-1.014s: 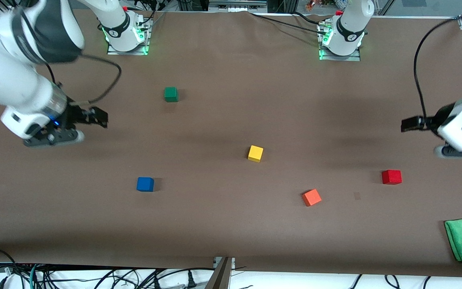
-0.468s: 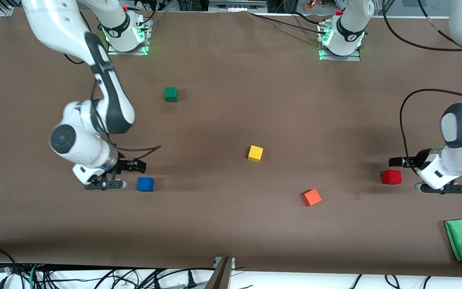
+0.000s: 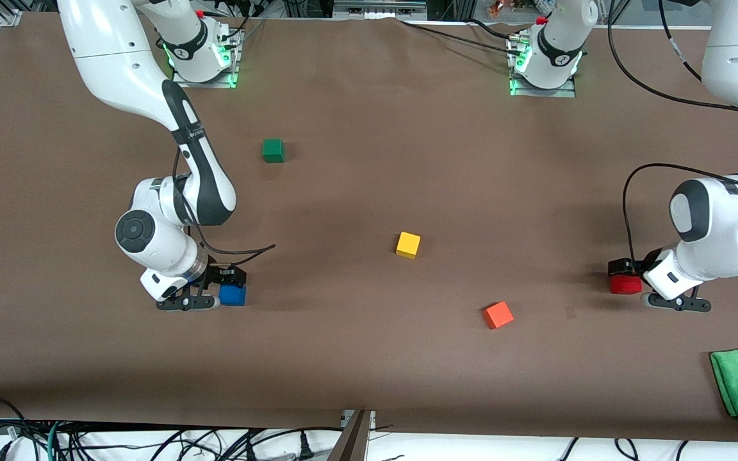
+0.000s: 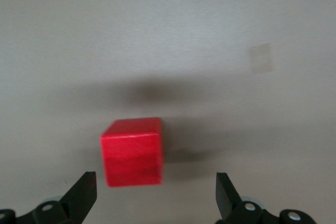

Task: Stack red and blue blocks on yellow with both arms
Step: 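Grasp the red cube with the left gripper while the right gripper grasps blue, then carry the red cube with the left gripper over the yellow cube, then lower the red cube onto the yellow cube and open the left gripper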

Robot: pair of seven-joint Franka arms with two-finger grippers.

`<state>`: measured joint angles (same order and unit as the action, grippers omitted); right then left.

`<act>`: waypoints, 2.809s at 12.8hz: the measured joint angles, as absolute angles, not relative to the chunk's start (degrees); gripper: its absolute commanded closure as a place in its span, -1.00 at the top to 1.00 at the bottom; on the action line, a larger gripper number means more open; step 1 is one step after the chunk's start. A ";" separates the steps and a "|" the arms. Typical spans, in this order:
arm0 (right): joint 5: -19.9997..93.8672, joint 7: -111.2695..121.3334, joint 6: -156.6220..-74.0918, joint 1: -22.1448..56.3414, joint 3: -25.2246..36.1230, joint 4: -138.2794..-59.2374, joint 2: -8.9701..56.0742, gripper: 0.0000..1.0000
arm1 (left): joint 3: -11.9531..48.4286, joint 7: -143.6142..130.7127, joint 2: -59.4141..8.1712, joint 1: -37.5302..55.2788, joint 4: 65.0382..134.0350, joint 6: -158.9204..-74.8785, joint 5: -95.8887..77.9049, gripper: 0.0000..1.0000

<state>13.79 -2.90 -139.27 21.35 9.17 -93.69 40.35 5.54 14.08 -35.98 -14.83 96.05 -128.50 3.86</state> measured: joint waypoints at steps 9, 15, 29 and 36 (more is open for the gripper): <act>18.29 -2.92 -141.43 21.35 9.19 -91.17 43.71 0.54 | 5.62 15.17 -39.19 -15.91 96.12 -131.75 3.87 -1.00; 18.44 -3.42 -141.41 21.35 9.19 -89.58 43.91 0.29 | 12.33 14.57 -36.46 -15.91 92.48 -122.52 3.86 -1.00; 18.45 -8.44 -112.65 21.78 9.55 -70.73 41.72 -0.45 | 26.16 -17.28 -36.06 12.26 89.26 -119.65 13.41 -1.00; 16.06 -19.50 -109.50 26.91 9.54 -66.07 41.83 -0.43 | 19.45 -17.77 -41.18 21.82 84.65 -119.99 14.38 -1.00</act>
<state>16.06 -19.50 -109.50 26.91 9.54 -66.07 41.83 19.45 -17.77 -41.18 21.82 84.65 -119.99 14.38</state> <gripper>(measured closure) 0.449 0.441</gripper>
